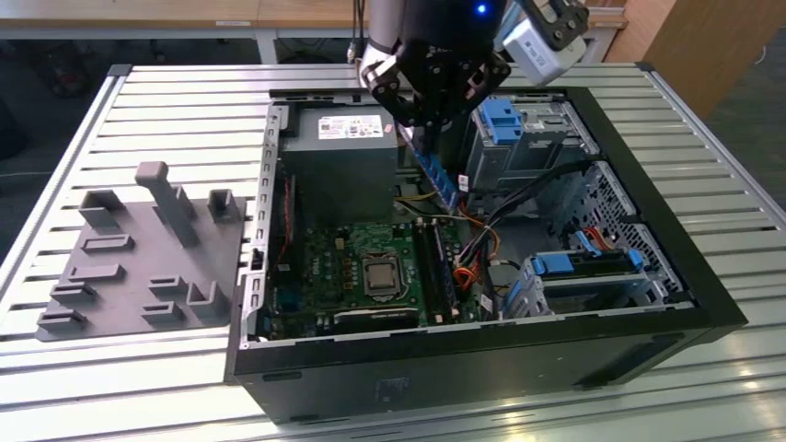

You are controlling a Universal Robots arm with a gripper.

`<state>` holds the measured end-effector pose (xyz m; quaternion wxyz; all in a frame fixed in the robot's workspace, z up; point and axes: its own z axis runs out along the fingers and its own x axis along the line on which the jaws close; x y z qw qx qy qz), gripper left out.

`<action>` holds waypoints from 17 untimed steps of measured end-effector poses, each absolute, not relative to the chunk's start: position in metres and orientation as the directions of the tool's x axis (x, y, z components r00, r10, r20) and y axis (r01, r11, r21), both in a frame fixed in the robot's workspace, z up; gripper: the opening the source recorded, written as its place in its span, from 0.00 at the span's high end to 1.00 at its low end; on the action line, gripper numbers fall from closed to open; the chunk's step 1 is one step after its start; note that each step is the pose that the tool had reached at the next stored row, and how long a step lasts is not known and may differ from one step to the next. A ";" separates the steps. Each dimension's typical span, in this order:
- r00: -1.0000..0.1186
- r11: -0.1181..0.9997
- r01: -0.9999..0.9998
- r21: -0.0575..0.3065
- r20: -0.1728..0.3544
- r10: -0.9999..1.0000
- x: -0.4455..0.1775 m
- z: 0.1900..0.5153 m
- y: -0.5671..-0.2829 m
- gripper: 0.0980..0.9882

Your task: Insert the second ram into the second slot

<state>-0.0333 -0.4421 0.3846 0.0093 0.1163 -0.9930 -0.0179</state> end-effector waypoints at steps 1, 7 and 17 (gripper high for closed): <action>-0.974 0.973 -0.226 0.038 0.014 -0.227 -0.033 0.385 -0.442 0.97; -0.980 0.979 -0.199 0.038 0.014 -0.200 -0.033 0.385 -0.442 0.97; -0.988 0.988 -0.150 0.038 0.014 -0.151 -0.033 0.385 -0.442 0.97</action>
